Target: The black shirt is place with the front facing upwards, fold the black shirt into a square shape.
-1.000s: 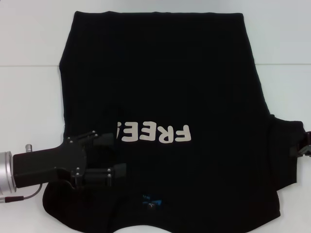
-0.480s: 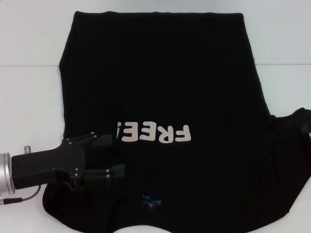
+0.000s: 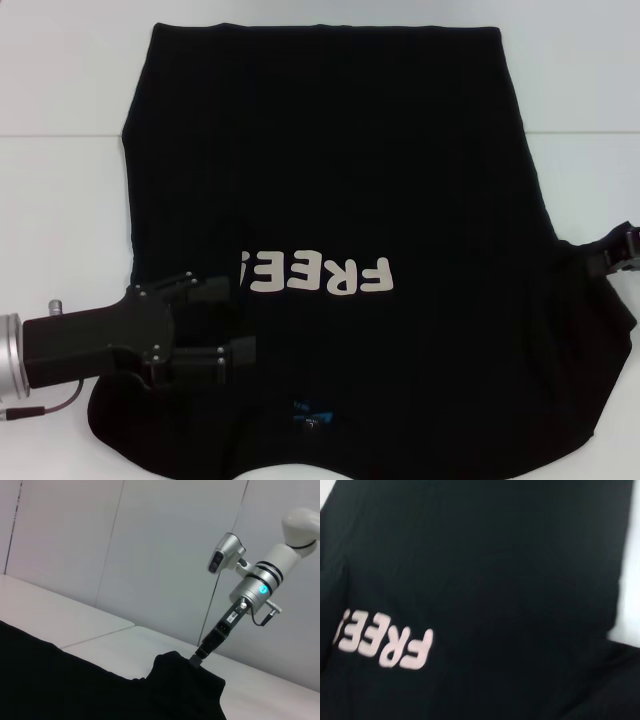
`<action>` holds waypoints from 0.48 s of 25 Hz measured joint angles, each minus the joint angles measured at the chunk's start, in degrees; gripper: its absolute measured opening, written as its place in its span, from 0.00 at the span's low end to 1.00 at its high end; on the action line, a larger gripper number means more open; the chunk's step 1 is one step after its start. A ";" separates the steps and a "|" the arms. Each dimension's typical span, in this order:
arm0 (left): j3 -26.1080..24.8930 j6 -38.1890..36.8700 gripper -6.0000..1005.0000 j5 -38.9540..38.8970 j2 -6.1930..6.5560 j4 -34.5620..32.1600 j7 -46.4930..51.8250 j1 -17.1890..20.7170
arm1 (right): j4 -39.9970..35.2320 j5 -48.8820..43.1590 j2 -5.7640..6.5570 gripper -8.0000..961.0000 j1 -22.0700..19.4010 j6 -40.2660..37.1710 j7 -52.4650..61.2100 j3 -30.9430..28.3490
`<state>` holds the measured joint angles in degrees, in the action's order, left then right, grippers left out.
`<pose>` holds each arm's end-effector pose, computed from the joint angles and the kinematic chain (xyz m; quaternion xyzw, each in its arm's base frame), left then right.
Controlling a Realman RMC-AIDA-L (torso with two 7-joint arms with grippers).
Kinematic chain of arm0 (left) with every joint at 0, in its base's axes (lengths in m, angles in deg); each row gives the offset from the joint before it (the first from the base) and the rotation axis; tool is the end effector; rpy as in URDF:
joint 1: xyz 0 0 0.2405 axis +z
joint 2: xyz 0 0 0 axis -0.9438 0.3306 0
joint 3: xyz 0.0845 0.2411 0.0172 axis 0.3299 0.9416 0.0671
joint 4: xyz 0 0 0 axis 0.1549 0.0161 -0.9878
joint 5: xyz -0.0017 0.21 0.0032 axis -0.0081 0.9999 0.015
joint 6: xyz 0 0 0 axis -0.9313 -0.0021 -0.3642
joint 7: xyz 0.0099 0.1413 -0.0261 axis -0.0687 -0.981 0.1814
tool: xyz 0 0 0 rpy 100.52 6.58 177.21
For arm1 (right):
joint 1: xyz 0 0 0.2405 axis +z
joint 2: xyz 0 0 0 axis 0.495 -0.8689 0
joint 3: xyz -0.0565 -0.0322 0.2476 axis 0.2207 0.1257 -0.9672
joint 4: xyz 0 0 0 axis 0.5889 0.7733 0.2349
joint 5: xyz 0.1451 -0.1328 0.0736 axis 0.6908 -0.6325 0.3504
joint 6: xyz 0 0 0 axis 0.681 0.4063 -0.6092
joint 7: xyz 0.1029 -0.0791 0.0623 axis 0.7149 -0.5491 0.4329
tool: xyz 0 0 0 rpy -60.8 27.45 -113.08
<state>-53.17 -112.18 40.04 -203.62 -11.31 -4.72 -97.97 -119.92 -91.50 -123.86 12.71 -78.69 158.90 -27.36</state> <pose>-0.2838 0.2918 0.0111 -0.9228 -0.2041 -0.3066 0.1127 0.2752 0.3968 0.0820 -0.7956 0.5759 0.0005 0.1882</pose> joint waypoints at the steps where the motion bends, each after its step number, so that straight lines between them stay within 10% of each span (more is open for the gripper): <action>1: 0.00 0.00 0.95 0.00 0.02 0.00 0.00 -0.02 | -0.01 -0.01 -0.12 0.01 0.37 0.00 -0.03 0.96; 12: 0.00 0.00 0.95 0.00 0.15 0.00 -0.01 -0.23 | -2.76 -3.00 -1.70 0.04 4.26 -2.11 -3.67 6.09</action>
<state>-53.16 -112.18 40.04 -203.47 -11.31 -4.73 -98.20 -122.68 -94.50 -125.56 16.97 -80.80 155.23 -21.28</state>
